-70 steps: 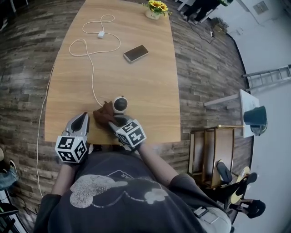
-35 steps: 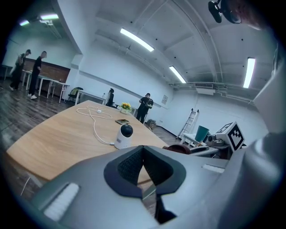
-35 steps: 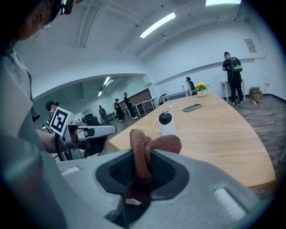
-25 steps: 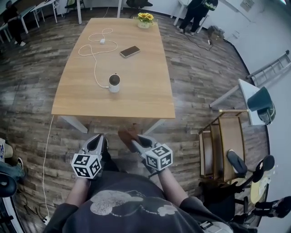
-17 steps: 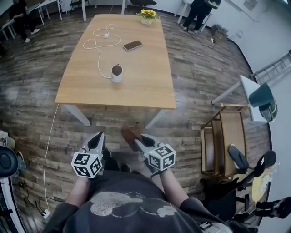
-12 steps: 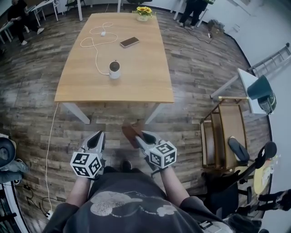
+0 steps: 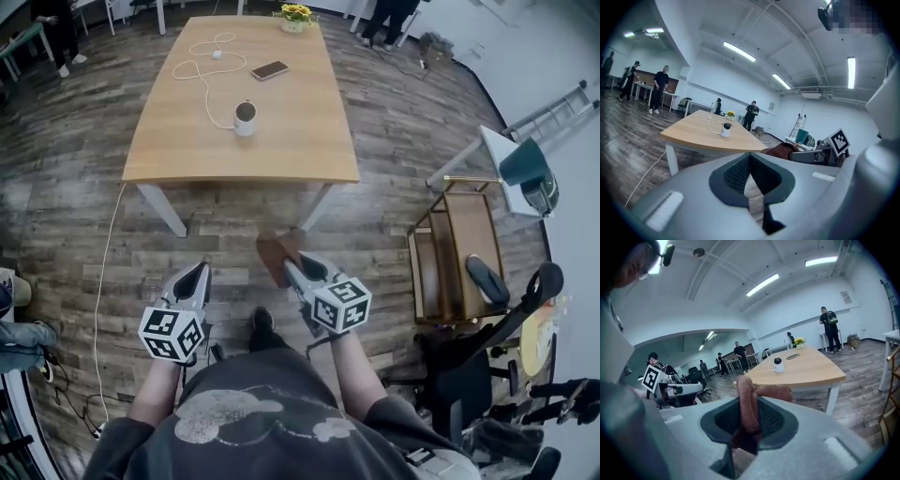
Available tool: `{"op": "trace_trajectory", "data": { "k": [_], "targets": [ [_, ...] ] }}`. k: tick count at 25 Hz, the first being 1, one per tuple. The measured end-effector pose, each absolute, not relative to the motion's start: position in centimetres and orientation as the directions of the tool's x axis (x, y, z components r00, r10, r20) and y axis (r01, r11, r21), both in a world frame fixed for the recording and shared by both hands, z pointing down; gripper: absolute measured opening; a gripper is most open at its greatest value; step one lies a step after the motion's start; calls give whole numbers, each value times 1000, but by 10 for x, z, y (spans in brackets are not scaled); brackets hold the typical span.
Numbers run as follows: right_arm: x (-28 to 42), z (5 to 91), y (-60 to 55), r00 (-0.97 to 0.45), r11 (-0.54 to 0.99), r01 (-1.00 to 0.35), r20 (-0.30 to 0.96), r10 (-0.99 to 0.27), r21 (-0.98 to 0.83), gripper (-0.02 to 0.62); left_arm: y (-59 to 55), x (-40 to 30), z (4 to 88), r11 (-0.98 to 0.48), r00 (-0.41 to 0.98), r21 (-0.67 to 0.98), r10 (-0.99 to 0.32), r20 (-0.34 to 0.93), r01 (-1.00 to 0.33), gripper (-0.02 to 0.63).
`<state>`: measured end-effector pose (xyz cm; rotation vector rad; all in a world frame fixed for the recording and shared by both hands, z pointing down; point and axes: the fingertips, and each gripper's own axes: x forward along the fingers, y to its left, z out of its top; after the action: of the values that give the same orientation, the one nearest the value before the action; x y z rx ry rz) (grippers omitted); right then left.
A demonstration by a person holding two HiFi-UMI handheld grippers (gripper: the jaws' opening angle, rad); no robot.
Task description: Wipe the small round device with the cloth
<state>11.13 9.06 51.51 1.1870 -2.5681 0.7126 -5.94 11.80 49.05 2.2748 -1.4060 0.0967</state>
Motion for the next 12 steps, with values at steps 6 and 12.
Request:
{"op": "trace_trajectory", "data": {
  "k": [6,12],
  "targets": [
    [93,508,129,-636,567,-771,397,-662,-290,75,159,-88,479,-354,451,342,-852,266,-871,18],
    [86,506,170,-629,563,-777,388,-674,-282,74,194,-87,477,-371,466,350,-852,240,-860,18]
  ]
}}
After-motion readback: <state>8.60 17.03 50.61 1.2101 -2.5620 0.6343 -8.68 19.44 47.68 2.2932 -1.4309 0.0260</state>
